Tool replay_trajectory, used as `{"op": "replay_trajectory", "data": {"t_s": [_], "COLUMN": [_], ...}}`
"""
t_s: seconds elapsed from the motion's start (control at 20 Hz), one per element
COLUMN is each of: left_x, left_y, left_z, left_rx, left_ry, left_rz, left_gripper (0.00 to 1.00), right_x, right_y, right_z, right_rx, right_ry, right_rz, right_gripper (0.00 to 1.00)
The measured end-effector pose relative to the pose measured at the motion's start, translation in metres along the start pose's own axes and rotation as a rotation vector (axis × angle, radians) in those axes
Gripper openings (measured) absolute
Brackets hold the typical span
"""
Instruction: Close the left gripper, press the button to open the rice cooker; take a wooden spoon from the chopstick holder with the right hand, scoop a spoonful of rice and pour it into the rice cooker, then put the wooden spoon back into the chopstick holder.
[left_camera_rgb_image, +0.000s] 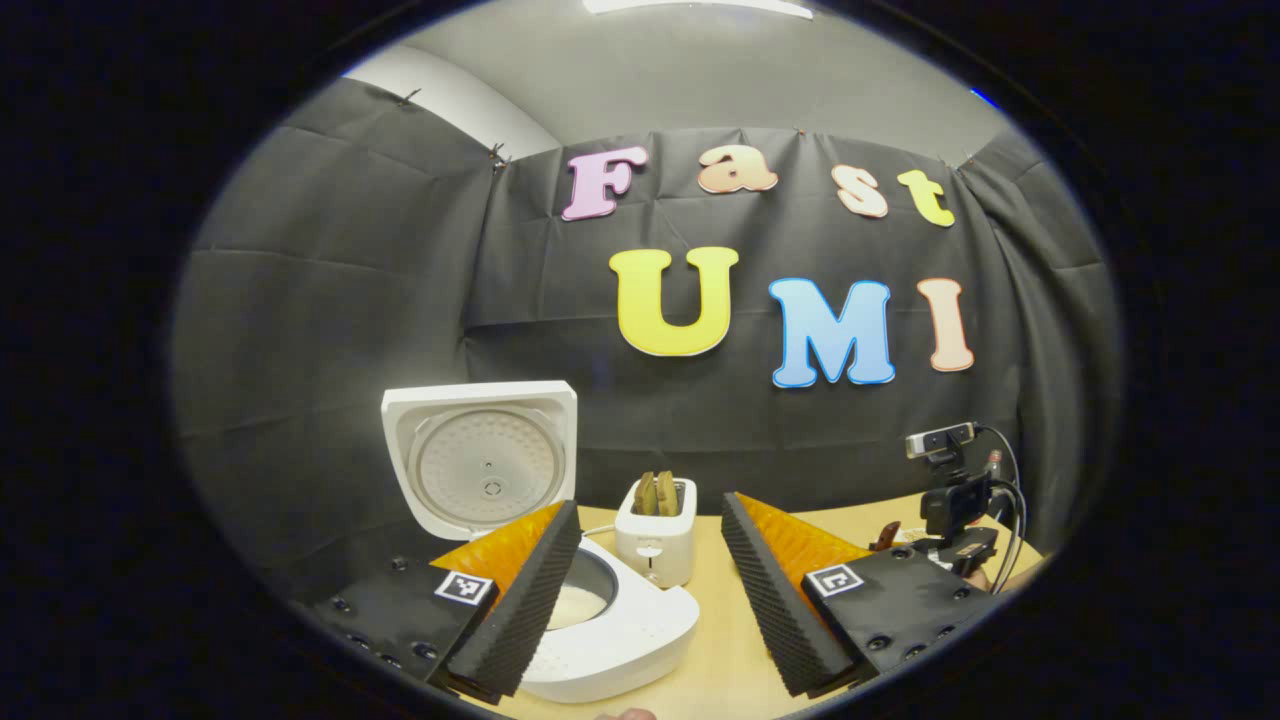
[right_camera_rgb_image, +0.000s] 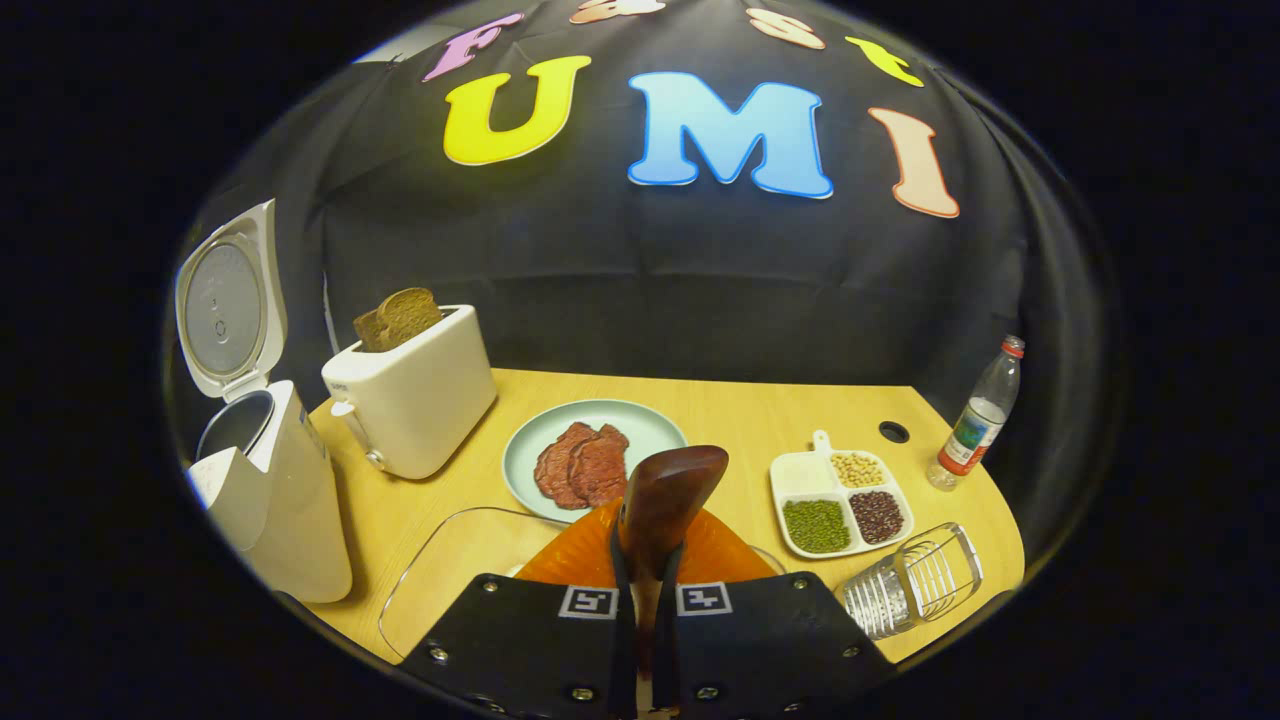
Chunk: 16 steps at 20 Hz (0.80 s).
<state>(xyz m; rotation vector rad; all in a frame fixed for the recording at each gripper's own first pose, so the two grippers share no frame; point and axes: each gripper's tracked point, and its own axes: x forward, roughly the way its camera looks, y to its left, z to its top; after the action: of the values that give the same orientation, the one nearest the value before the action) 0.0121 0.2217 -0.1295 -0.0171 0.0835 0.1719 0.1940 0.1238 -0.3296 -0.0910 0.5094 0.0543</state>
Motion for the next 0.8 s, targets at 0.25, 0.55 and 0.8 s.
{"op": "replay_trajectory", "data": {"t_s": [0.25, 0.55, 0.8], "left_x": [-0.005, -0.006, -0.004], "left_y": [0.001, 0.0, -0.004], "left_z": [-0.004, -0.004, 0.003], "left_rx": [-0.001, 0.007, -0.006], "left_ry": [0.01, 0.013, -0.004], "left_rz": [0.022, 0.031, 0.026], "left_gripper": [0.98, 0.98, 1.0], "right_x": [-0.006, -0.011, -0.028], "right_y": [0.054, 0.043, -0.002], "right_z": [-0.007, 0.005, 0.042], "right_rx": [0.153, 0.534, 0.753], "right_ry": [0.061, 0.096, 0.021], "right_rz": [0.204, 0.325, 0.34], "right_gripper": [0.07, 0.06, 0.06]}}
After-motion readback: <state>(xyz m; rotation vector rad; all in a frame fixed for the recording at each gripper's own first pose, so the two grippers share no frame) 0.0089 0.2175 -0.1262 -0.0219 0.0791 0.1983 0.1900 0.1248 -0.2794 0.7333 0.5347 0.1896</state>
